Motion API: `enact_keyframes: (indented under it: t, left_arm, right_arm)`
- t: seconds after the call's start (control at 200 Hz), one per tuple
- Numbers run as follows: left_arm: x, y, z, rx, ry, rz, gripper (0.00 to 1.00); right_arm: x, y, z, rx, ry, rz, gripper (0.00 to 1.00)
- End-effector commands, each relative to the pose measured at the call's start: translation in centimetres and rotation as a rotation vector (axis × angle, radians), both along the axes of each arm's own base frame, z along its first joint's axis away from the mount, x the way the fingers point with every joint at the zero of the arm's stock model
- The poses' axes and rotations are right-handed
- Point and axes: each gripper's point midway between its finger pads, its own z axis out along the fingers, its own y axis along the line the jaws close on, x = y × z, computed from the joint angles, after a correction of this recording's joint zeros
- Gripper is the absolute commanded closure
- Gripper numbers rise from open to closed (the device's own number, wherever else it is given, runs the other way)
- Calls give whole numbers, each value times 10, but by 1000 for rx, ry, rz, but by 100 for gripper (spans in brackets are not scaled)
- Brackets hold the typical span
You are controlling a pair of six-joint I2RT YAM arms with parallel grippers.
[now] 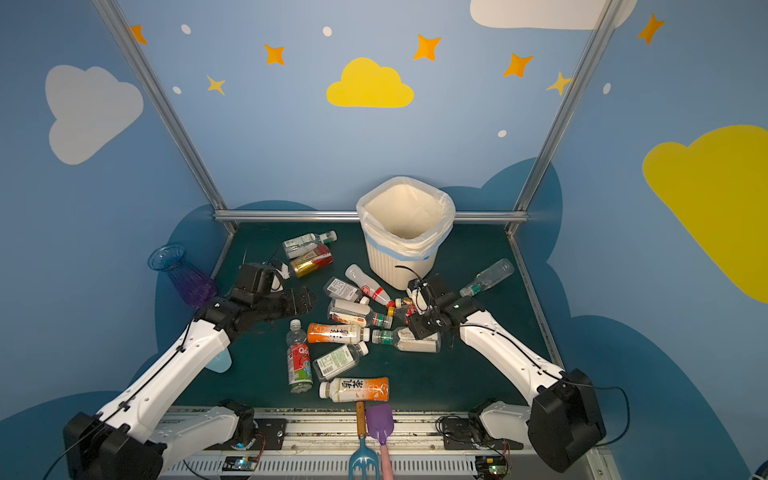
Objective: Throw the plastic bottles in the bin
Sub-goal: 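Draw the left arm back while the right arm reaches toward the yellow-cap bottle, then lower the right gripper around the yellow-cap Coca-Cola bottle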
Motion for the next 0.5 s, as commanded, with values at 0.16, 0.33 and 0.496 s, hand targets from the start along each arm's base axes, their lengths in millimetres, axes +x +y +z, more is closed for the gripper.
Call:
enact_keyframes:
  t: [0.16, 0.33, 0.496]
  left_arm:
    - [-3, 7, 3, -16, -21, 17, 0]
    - [-5, 14, 6, -12, -30, 27, 0]
    - [-7, 19, 7, -13, -34, 40, 0]
  right_arm:
    - [19, 8, -3, -258, -46, 172, 31]
    - [29, -1, -21, -414, -16, 187, 31]
    - [40, 0, -29, -480, -28, 198, 29]
